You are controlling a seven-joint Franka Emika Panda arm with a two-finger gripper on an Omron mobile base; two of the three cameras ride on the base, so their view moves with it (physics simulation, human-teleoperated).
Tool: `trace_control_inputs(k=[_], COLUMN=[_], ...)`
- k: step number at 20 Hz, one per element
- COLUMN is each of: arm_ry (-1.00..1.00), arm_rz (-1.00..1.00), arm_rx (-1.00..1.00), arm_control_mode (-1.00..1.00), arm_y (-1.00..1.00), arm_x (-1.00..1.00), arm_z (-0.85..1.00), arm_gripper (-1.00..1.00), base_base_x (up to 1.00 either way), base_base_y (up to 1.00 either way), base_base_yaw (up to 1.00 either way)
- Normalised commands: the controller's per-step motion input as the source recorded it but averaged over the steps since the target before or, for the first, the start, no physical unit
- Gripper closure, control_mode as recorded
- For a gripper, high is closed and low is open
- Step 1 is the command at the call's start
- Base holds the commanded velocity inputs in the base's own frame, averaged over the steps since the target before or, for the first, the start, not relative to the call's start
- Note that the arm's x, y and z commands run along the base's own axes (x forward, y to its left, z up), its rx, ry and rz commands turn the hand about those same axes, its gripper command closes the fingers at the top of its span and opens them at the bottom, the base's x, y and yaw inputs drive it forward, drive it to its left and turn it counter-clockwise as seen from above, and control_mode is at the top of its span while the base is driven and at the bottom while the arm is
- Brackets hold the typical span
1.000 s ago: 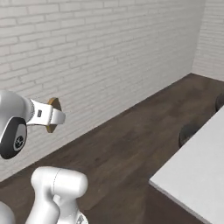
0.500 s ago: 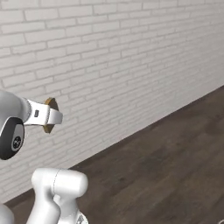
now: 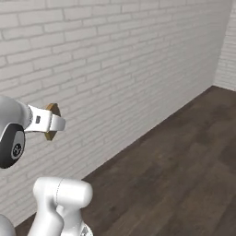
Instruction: Start the toaster. Once the lever pops up, take the bread to the plate on the dining counter.
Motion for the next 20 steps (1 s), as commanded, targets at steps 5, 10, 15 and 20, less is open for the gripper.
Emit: trace_control_inputs(k=[5, 10, 15, 20], arm_ry=[0.00, 0.00, 0.00, 0.00], arm_rz=[0.00, 0.00, 0.00, 0.00], arm_rx=[0.00, 0.00, 0.00, 0.00], arm_control_mode=[1.00, 1.00, 1.00, 1.00], arm_y=[0.00, 0.00, 0.00, 0.00], arm_x=[0.00, 0.00, 0.00, 0.00], arm_z=[0.00, 0.00, 0.00, 0.00], arm_gripper=[1.00, 1.00, 1.00, 1.00], base_base_x=[0.85, 0.98, 1.00, 1.00], base_base_y=[0.00, 0.00, 0.00, -0.03], base_base_yaw=[-0.48, -0.46, -0.41, -0.42])
